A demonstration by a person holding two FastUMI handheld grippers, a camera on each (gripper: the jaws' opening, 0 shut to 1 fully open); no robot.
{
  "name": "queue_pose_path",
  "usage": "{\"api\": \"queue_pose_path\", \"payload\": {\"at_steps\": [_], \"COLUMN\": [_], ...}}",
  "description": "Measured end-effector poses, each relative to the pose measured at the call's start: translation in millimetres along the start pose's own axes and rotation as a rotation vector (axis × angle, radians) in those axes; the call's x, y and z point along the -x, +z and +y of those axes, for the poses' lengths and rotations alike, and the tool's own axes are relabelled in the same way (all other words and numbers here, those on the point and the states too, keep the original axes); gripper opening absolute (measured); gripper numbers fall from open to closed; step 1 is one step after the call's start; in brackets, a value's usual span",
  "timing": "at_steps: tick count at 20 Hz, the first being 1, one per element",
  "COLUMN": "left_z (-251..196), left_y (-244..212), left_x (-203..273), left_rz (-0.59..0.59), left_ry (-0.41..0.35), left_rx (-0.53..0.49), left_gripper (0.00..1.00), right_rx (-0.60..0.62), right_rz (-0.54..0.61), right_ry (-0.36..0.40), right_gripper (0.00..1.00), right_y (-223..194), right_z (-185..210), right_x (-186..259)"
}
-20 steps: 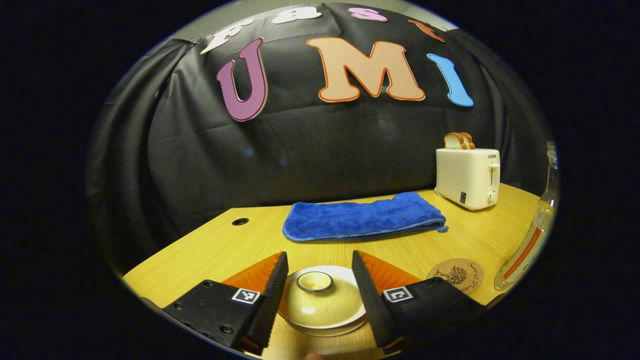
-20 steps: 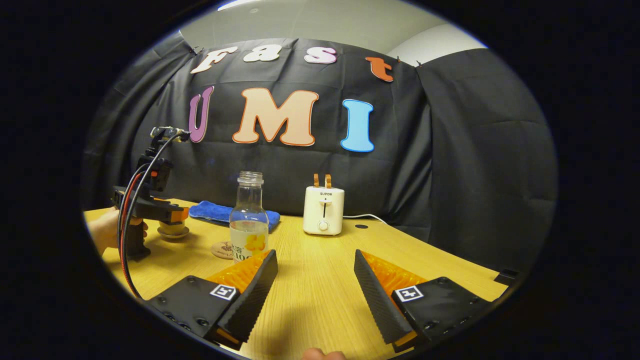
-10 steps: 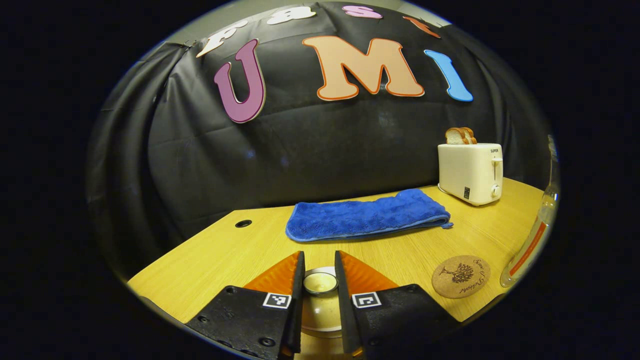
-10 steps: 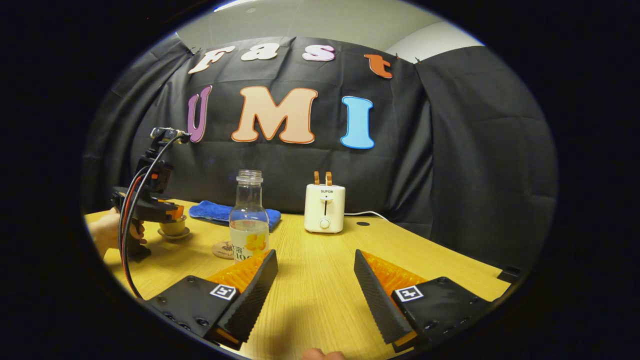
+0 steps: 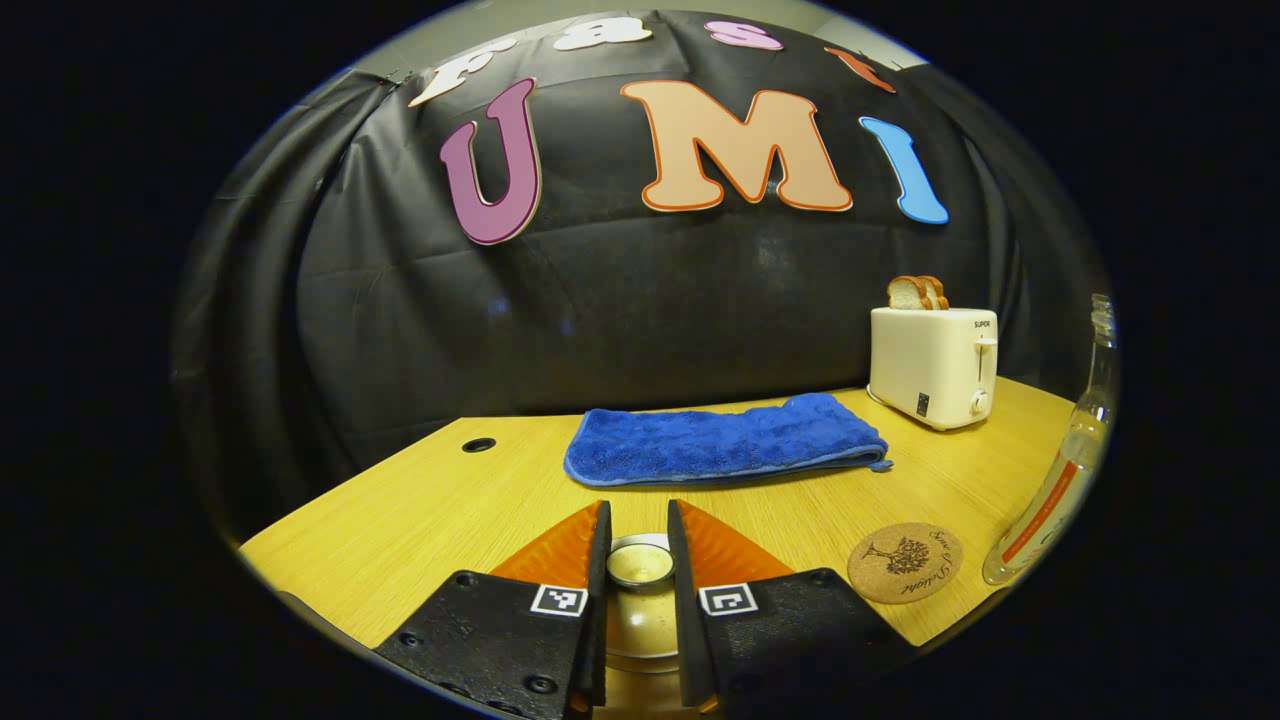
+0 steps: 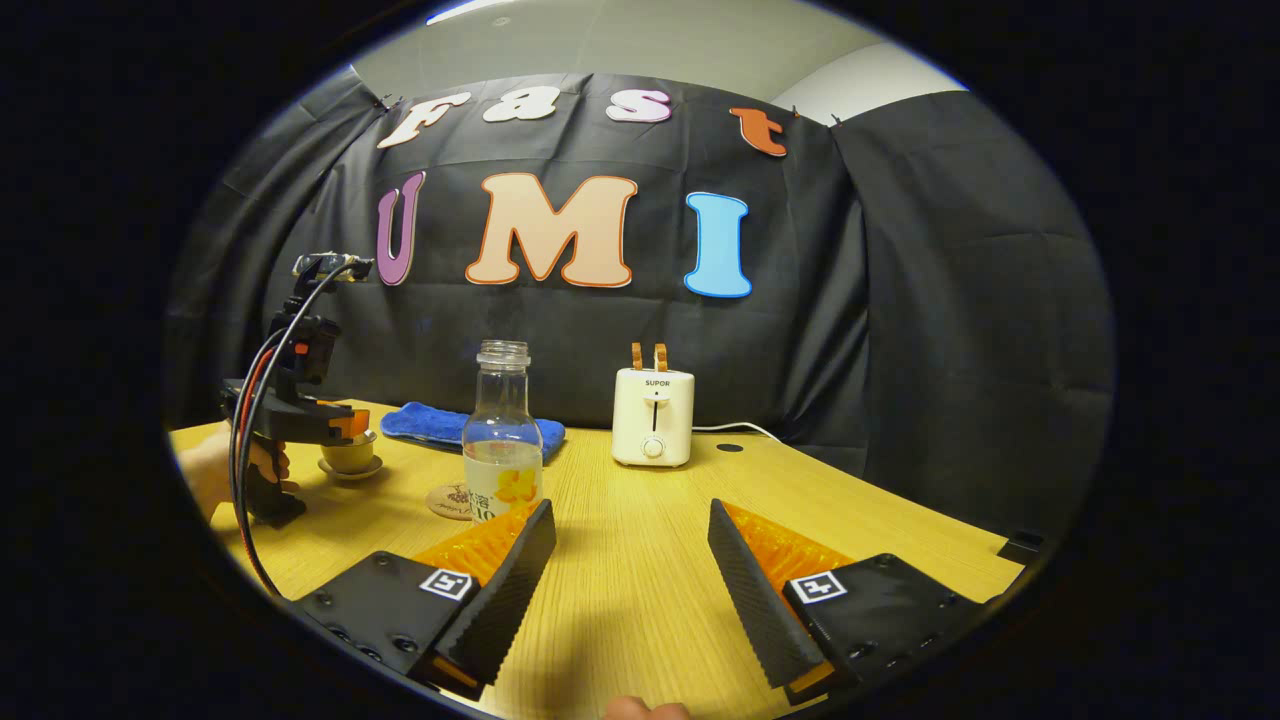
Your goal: Open the teacup lid with one hand, grasp the water bottle and pour water into the teacup with the other hand; after pouring, place the water bottle on the coaster and then close the teacup lid.
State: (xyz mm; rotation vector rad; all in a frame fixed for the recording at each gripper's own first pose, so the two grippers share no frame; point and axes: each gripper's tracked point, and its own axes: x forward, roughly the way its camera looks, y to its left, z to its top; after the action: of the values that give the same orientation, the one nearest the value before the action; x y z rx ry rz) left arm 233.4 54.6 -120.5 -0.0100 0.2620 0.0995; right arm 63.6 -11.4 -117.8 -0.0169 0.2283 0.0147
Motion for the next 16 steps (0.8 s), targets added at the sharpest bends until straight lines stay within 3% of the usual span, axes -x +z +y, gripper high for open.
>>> {"api": "queue_pose_path", "payload": {"at_steps": [1, 3, 4, 5, 8, 16], "left_z": [-1.0, 0.1, 1.2, 1.6, 2.0, 10.1], "left_y": [3.1, 15.3, 23.0, 29.9, 42.6, 23.2], "left_x": [2.1, 7.8, 11.1, 16.4, 39.2, 124.9], "left_rz": [-0.01, -0.047, -0.067, -0.086, -0.115, -0.098], "left_ry": [-0.006, -0.006, -0.003, -0.004, -0.013, -0.056], "left_rx": [0.01, 0.015, 0.011, 0.011, 0.009, 0.009], "left_gripper": [0.26, 0.26, 0.26, 0.26, 0.26, 0.26], "right_rx": [0.003, 0.006, 0.006, 0.004, -0.017, -0.042], "right_rz": [-0.001, -0.008, -0.01, -0.01, -0.01, 0.016], "right_ry": [0.001, 0.001, 0.003, 0.006, 0.027, 0.137], "right_gripper": [0.98, 0.98, 0.93, 0.98, 0.98, 0.98], "right_y": [0.0, 1.3, 2.2, 1.2, 2.4, -1.0], "right_z": [0.3, 1.5, 2.4, 2.9, 11.1, 54.5], "right_x": [0.1, 0.2, -0.1, 1.2, 2.3, 3.6]}}
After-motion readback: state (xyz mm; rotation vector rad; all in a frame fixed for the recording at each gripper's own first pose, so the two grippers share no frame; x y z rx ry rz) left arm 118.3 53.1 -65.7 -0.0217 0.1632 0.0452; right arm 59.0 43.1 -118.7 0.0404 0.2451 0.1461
